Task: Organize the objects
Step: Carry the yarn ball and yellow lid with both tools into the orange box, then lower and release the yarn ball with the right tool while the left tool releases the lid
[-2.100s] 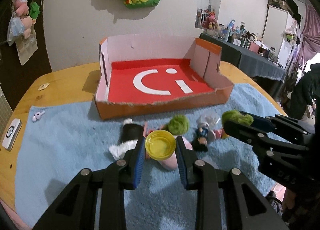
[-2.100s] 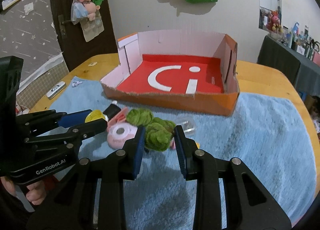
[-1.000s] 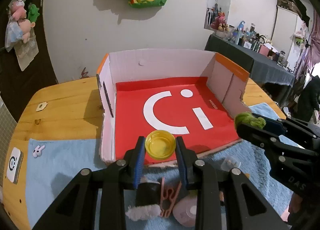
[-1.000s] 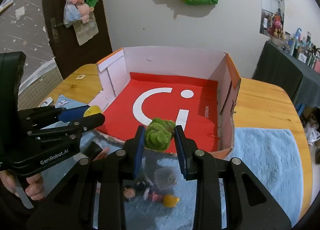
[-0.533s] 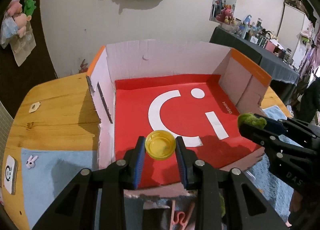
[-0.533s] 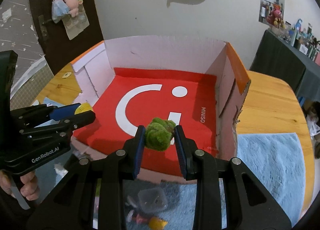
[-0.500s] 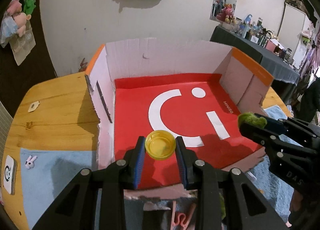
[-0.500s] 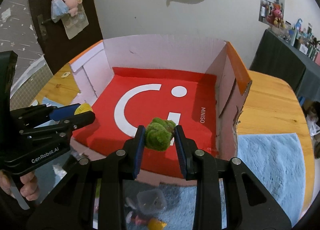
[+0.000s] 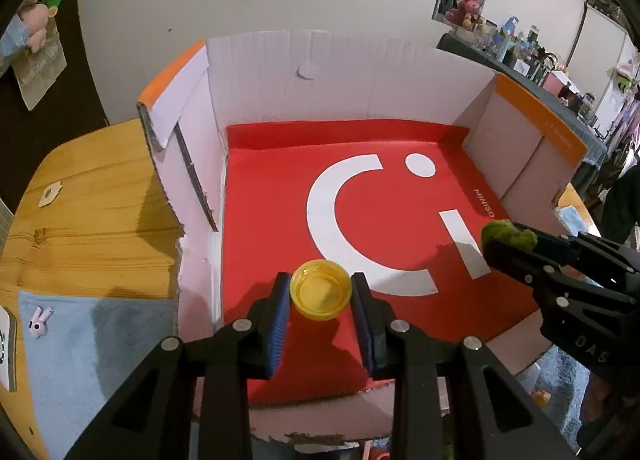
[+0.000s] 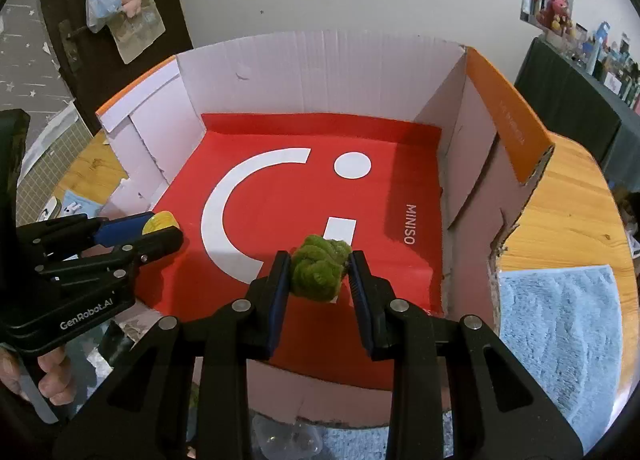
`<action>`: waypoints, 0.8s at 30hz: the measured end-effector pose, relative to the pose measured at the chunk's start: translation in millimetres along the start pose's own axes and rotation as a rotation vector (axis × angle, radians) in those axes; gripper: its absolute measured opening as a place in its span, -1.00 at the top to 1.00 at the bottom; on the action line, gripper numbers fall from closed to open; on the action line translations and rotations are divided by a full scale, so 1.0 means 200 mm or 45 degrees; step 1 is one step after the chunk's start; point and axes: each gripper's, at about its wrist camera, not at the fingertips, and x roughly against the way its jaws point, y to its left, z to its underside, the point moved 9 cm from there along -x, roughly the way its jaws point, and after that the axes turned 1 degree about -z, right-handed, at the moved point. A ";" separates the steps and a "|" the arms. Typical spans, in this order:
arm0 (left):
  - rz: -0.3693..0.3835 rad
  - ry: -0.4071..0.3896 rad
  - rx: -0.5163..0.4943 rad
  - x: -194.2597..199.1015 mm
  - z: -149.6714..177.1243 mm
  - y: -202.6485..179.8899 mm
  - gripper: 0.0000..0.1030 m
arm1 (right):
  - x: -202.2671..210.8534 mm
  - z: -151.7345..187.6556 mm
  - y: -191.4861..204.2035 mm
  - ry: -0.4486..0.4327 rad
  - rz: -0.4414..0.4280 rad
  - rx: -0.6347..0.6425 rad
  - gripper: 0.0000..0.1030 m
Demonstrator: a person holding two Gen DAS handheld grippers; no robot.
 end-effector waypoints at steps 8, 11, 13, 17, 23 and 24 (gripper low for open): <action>-0.007 0.011 -0.003 -0.02 0.01 0.00 0.39 | -0.05 0.02 0.00 0.035 -0.004 -0.010 0.45; -0.013 0.015 -0.008 -0.03 0.01 0.00 0.39 | -0.06 0.03 0.00 0.047 -0.005 -0.009 0.45; -0.011 0.020 -0.009 -0.03 0.01 0.00 0.39 | -0.07 0.04 0.00 0.056 -0.005 -0.007 0.45; -0.004 0.028 -0.008 -0.05 0.01 -0.01 0.39 | -0.09 0.05 -0.01 0.072 -0.007 -0.017 0.45; -0.015 0.028 -0.014 -0.05 0.01 -0.01 0.39 | -0.09 0.05 -0.02 0.076 -0.007 -0.019 0.45; -0.014 0.028 -0.014 -0.05 0.01 -0.01 0.39 | -0.09 0.06 -0.02 0.078 -0.007 -0.019 0.45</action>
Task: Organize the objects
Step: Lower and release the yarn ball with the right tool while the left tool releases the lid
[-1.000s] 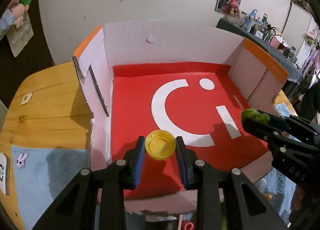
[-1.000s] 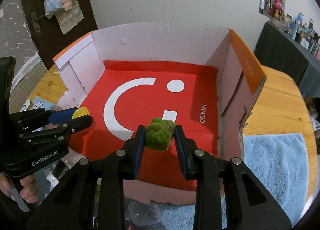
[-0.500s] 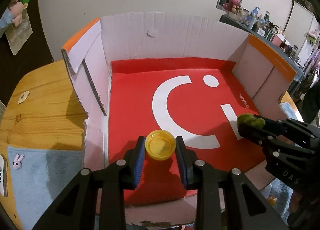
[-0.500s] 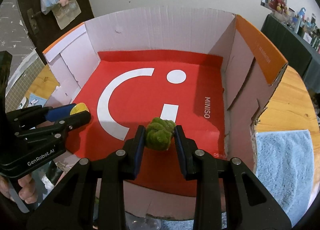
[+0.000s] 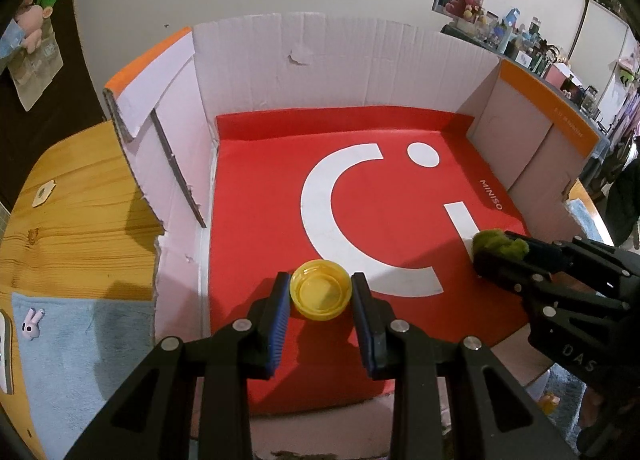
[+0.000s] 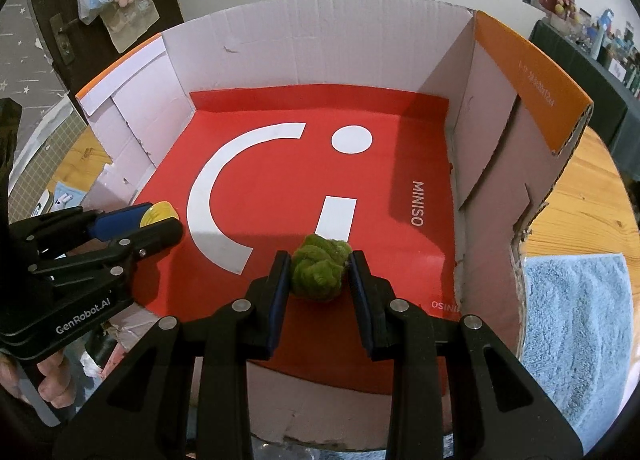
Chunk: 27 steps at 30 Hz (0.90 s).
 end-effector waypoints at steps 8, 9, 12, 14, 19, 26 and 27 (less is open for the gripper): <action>0.001 -0.004 0.006 0.00 0.00 0.00 0.39 | 0.00 0.00 0.00 -0.002 0.001 0.006 0.45; 0.002 -0.006 0.007 0.00 0.00 0.00 0.39 | 0.00 0.00 0.00 -0.003 0.001 0.007 0.45; 0.000 -0.006 0.007 -0.01 0.00 0.00 0.39 | 0.00 0.00 -0.01 -0.004 -0.003 0.004 0.45; 0.000 -0.006 0.007 -0.01 0.00 0.00 0.39 | 0.00 0.00 0.00 -0.004 -0.006 0.002 0.44; 0.001 -0.006 0.008 -0.01 0.00 0.00 0.38 | 0.00 0.00 0.00 -0.006 -0.009 0.008 0.43; 0.002 -0.007 0.009 0.00 0.00 0.00 0.35 | 0.02 0.01 0.01 -0.011 -0.016 0.013 0.25; 0.002 -0.008 0.008 0.00 0.00 0.00 0.34 | 0.02 0.01 0.01 -0.013 -0.023 0.014 0.09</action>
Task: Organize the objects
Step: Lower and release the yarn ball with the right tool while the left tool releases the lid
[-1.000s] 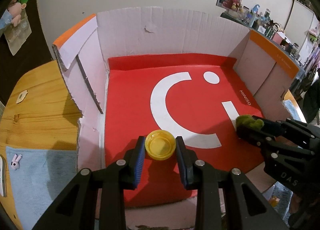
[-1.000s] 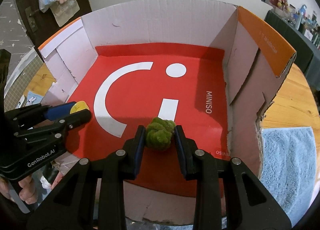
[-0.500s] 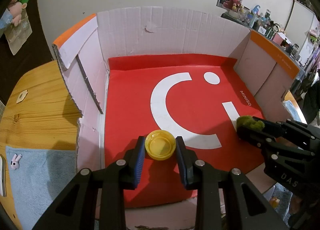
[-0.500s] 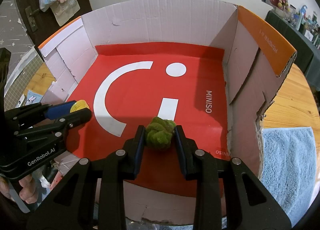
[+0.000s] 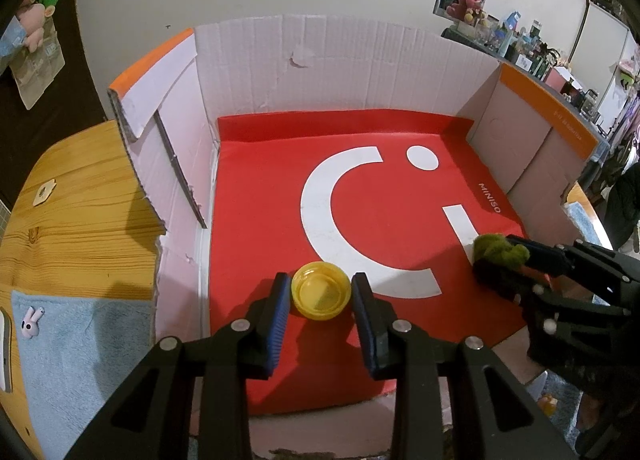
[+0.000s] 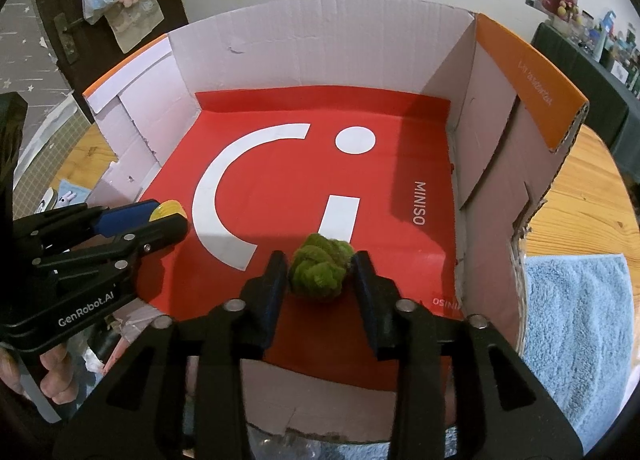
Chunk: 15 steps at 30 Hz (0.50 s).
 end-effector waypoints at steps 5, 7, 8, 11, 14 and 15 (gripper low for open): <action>-0.005 -0.009 -0.001 0.02 0.00 -0.01 0.30 | 0.02 0.00 0.02 -0.017 -0.009 0.011 0.06; -0.002 -0.013 0.003 0.03 0.00 -0.01 0.30 | 0.03 0.00 0.02 -0.022 -0.007 0.009 0.06; -0.002 -0.015 0.004 0.03 -0.01 -0.01 0.30 | 0.03 0.00 0.02 -0.025 -0.007 0.009 0.06; -0.002 -0.023 0.005 0.04 -0.01 -0.01 0.25 | 0.06 0.00 0.03 -0.035 -0.006 0.011 0.04; -0.003 -0.034 0.002 0.05 -0.01 -0.02 0.15 | 0.08 0.01 0.04 -0.045 -0.001 0.020 -0.06; -0.007 -0.039 0.000 0.06 0.00 -0.02 0.11 | 0.09 0.01 0.04 -0.049 0.000 0.023 -0.06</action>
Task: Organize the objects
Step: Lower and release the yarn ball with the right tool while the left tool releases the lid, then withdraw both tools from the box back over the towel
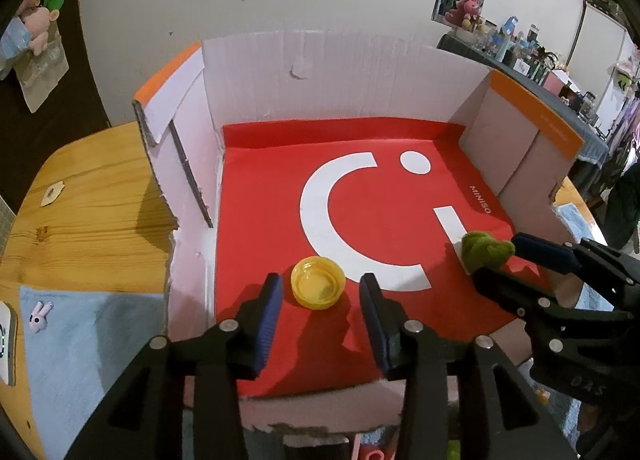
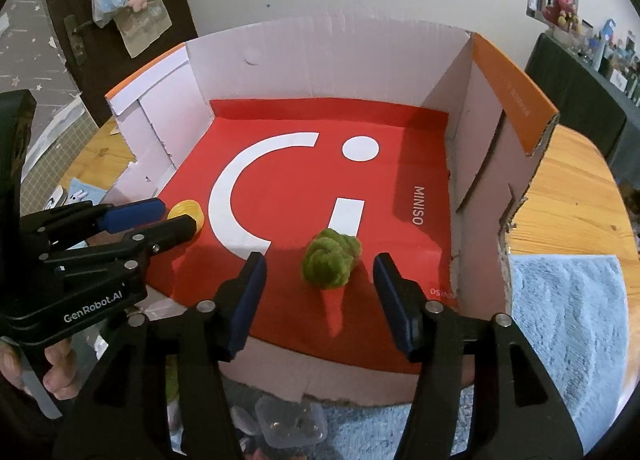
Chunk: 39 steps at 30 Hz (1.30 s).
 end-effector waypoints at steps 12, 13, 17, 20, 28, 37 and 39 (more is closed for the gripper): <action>-0.019 -0.040 0.030 0.10 0.04 0.03 -0.06 | 0.11 0.02 0.04 -0.051 0.002 0.010 -0.21; -0.019 -0.043 0.031 0.11 0.05 0.03 -0.06 | 0.12 0.02 0.04 -0.055 0.003 0.012 -0.22; -0.020 -0.052 0.031 0.14 0.07 0.03 -0.14 | 0.15 0.03 0.05 -0.067 0.006 0.015 -0.36; -0.026 -0.065 0.035 0.17 0.08 0.03 -0.28 | 0.17 0.05 0.05 -0.071 0.006 0.012 -0.40; -0.029 -0.081 0.052 0.23 0.13 0.05 -0.46 | 0.24 0.08 0.06 -0.097 0.020 0.007 -0.49; -0.042 -0.116 0.058 0.31 0.18 0.06 -0.73 | 0.31 0.12 0.09 -0.124 0.041 0.030 -0.68; -0.044 -0.112 0.061 0.32 0.19 0.07 -0.73 | 0.32 0.13 0.09 -0.129 0.042 0.033 -0.72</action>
